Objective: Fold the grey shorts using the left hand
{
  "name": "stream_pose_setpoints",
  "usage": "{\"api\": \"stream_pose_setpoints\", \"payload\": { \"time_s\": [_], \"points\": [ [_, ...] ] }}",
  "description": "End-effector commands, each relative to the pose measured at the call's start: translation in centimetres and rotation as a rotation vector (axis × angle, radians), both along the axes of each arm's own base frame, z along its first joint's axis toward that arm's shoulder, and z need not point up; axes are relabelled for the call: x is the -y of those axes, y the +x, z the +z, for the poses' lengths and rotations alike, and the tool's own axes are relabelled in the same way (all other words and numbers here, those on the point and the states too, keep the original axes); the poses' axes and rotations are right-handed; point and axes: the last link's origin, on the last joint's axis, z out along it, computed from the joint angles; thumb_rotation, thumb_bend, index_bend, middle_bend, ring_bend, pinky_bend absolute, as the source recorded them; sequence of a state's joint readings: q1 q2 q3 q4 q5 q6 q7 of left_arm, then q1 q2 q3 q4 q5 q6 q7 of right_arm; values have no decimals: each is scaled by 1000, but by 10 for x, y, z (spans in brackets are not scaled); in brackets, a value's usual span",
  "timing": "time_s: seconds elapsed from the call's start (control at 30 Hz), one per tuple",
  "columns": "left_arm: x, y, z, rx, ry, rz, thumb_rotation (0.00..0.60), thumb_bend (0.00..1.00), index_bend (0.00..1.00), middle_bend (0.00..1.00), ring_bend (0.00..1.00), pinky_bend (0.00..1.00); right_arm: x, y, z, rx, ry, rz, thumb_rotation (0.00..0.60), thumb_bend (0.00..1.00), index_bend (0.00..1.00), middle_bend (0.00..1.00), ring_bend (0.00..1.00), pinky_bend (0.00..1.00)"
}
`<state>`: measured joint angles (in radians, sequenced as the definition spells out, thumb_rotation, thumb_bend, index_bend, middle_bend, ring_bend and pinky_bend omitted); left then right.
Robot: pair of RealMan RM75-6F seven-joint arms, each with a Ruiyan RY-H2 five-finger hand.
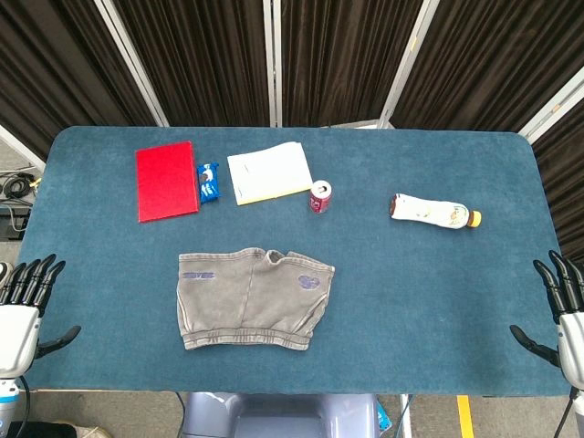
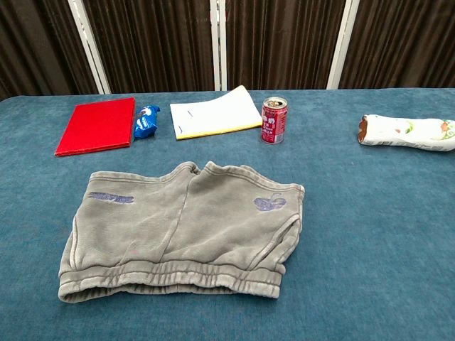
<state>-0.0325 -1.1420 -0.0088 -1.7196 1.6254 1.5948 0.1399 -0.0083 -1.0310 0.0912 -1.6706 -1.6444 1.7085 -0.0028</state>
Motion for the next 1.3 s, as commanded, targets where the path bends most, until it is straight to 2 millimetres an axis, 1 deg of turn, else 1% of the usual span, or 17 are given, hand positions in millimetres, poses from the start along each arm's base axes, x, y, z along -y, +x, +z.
{"api": "stream_pose_setpoints", "payload": {
  "time_s": [0.03,0.27,0.37,0.43,0.47,0.6,0.67,0.73,0.8,0.87,0.97,1.03,1.13,1.3],
  "points": [
    [0,0,0,-1,0,0,600,81,11,0,0,0,0,0,0,1,-1,-1,600,0,85,0,0,0],
    [-4,-2,-2,-14,-15,-6,600,82,11,0,0,0,1,-1,0,0,3,-8,600,0,85,0,0,0],
    [-11,-4,-12,-43,-80,-37,600,82,15,0,0,0,1,0,0,1,2,-6,600,0,85,0,0,0],
    [-18,-5,-22,-58,-139,-60,600,81,38,0,0,0,1,0,1,2,-1,-6,600,0,85,0,0,0],
    [-25,-5,-30,-66,-188,-80,600,81,52,0,0,0,1,0,1,1,-3,-8,600,0,85,0,0,0],
    [-48,-1,-56,-88,-323,-161,600,81,140,0,0,0,3,-2,1,-1,-4,-18,600,0,85,0,0,0],
    [-61,2,-73,-141,-388,-230,600,82,176,0,0,0,5,-3,0,-5,-5,-26,600,0,85,0,0,0],
    [-67,2,-83,-187,-425,-271,600,82,223,0,0,0,6,-4,0,-6,-5,-31,600,0,85,0,0,0],
    [-77,1,-100,-243,-476,-328,600,82,249,0,0,1,7,-6,0,-10,-6,-40,600,0,85,0,0,0],
    [-84,-1,-113,-266,-512,-366,600,82,276,8,0,18,9,-7,-1,-13,-6,-47,600,0,85,0,0,0],
    [-93,0,-126,-259,-533,-431,600,83,313,54,10,81,10,-8,-1,-16,-5,-53,600,0,85,0,0,0],
    [-98,0,-132,-277,-543,-466,600,82,332,72,26,112,10,-8,-2,-19,-3,-56,600,0,85,0,0,0],
    [-103,-1,-137,-303,-560,-514,600,82,347,82,54,143,11,-8,-4,-25,0,-57,600,0,85,0,0,0],
    [-107,3,-150,-312,-568,-577,600,83,353,82,67,190,11,-8,-6,-31,4,-58,600,0,85,0,0,0]
  ]
}}
